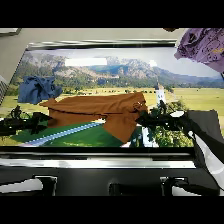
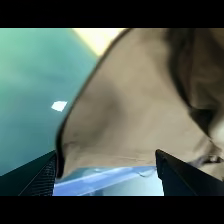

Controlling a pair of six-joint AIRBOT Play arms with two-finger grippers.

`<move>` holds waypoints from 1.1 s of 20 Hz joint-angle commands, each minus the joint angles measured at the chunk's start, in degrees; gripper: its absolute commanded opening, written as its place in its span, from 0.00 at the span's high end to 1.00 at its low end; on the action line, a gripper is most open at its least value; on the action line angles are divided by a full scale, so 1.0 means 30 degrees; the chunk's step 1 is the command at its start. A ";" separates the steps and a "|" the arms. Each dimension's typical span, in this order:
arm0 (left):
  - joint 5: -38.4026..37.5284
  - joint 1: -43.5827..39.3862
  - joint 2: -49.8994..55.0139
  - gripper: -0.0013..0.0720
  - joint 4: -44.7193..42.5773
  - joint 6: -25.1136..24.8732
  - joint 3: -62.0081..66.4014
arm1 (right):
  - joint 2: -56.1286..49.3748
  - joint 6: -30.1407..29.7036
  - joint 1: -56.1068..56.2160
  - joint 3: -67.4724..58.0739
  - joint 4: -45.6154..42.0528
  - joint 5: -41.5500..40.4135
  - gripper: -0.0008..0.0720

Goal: Fold the clothes and pants, and hang the long-sleeved shirts on hangers.

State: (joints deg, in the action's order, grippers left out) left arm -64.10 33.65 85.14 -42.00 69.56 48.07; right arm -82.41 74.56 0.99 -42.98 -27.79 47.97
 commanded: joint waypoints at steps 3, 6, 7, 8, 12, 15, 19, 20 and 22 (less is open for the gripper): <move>0.0248 -0.0277 0.0342 0.25 0.0000 -0.0197 -0.0015 | 0.0692 0.0080 0.0007 -0.0015 0.0036 -0.0007 0.95; 0.0233 -0.0291 0.0393 0.93 0.0022 -0.0197 0.0007 | 0.1195 0.0073 0.0007 -0.0015 0.0029 -0.0044 0.95; 0.0182 -0.0291 0.0386 0.96 0.0168 -0.0197 0.0066 | 0.1472 0.0058 0.0007 -0.0015 0.0029 -0.0044 0.95; 0.0022 -0.0291 0.0328 0.96 0.0692 -0.0219 0.0226 | 0.1909 -0.0095 0.0007 -0.0022 0.0044 -0.0131 0.95; -0.0692 -0.0408 -0.0998 0.97 0.2091 -0.0262 0.2863 | 0.4218 -0.0423 -0.0073 -0.2302 -0.0612 -0.0612 0.95; -0.0707 -0.0546 -0.3286 0.97 0.2004 0.0036 0.7388 | 0.5479 0.1129 -0.0262 -0.7796 -0.4175 -0.0634 0.95; -0.1122 -0.0576 -0.6710 0.97 0.1304 0.1158 1.3784 | 0.7213 0.3060 -0.0262 -1.6072 -0.9697 0.0364 0.95; -0.1115 -0.0568 -0.7781 0.97 0.0423 0.1756 1.5016 | 0.7752 0.3592 -0.0262 -1.7733 -1.1016 0.0736 0.95; -0.1049 -0.0568 -1.0003 0.97 -0.1916 0.3053 1.6589 | 0.9020 0.5129 -0.0262 -2.0691 -1.3653 0.1851 0.95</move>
State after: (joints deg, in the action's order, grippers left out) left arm -67.57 31.94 63.31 -40.03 73.76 88.73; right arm -59.86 83.74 0.23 -91.59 -55.33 49.78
